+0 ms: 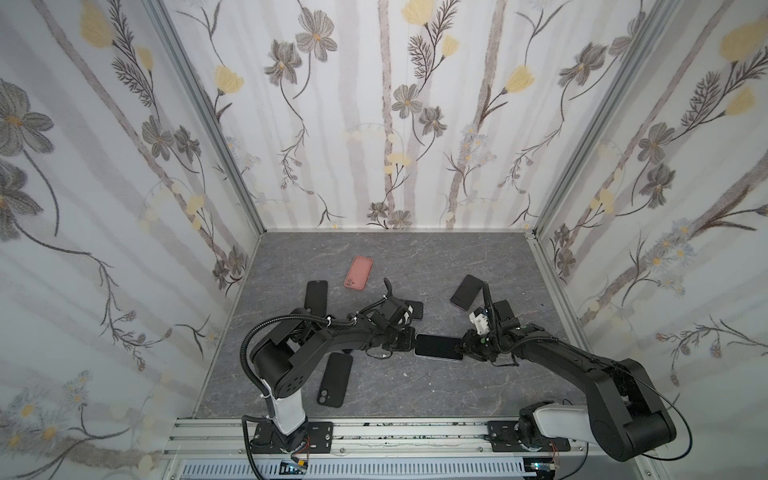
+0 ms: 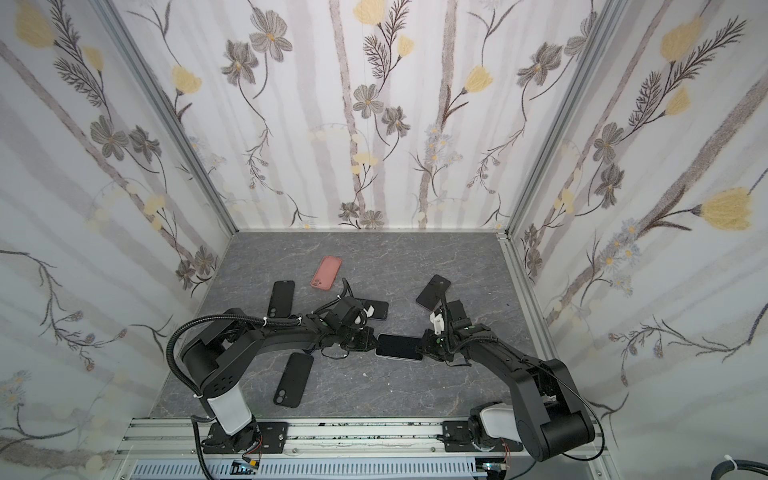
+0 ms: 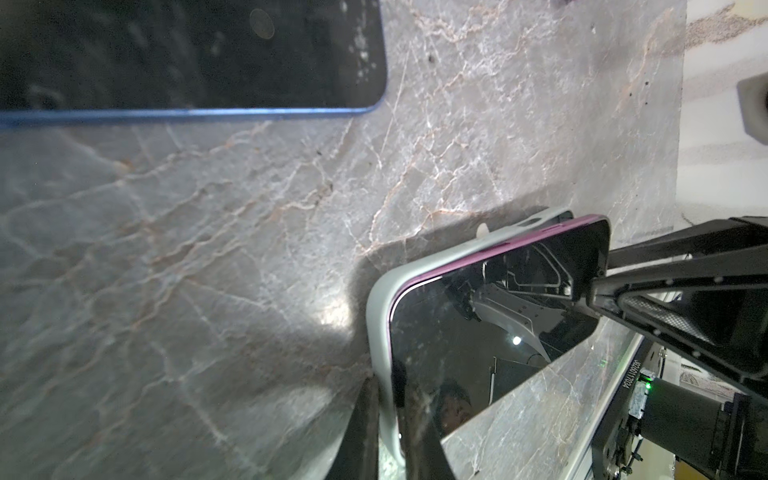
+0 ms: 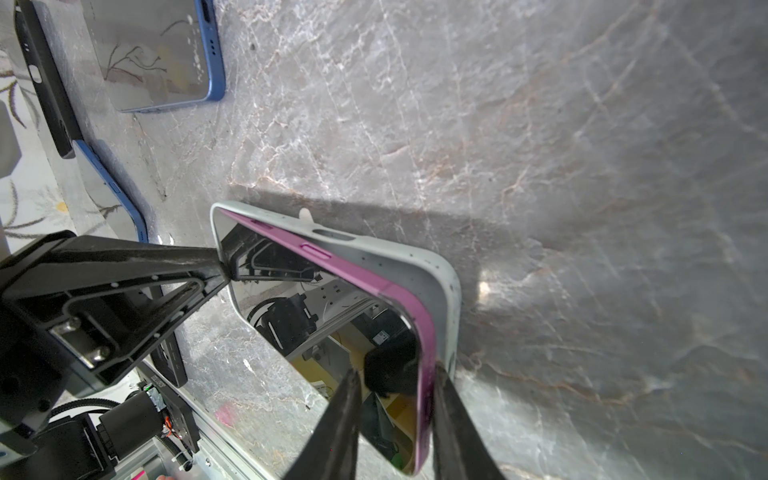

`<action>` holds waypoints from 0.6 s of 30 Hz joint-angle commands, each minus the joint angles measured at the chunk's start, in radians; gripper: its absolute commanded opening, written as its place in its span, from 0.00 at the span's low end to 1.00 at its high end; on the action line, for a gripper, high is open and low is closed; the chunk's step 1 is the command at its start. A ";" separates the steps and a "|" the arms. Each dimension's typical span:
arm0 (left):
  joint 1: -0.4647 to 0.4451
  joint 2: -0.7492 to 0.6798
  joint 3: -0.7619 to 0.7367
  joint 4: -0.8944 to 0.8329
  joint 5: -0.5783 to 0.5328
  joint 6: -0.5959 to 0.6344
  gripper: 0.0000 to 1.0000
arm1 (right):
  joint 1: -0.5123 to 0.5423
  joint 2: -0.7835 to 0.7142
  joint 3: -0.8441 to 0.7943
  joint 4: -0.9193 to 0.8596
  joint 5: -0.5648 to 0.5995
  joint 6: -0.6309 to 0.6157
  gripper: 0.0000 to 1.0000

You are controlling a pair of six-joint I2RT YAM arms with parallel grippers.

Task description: Put the phone into the phone case

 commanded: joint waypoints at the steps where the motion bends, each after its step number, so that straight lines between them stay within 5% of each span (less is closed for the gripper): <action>1: -0.001 -0.002 -0.006 -0.044 -0.034 0.017 0.11 | 0.000 -0.021 0.018 -0.052 0.050 -0.022 0.37; 8: 0.000 -0.010 -0.009 -0.057 -0.055 0.025 0.11 | 0.000 -0.035 0.021 -0.120 0.085 -0.048 0.38; 18: -0.001 -0.010 -0.006 -0.055 -0.042 0.025 0.13 | 0.014 -0.003 0.004 -0.068 0.028 -0.039 0.12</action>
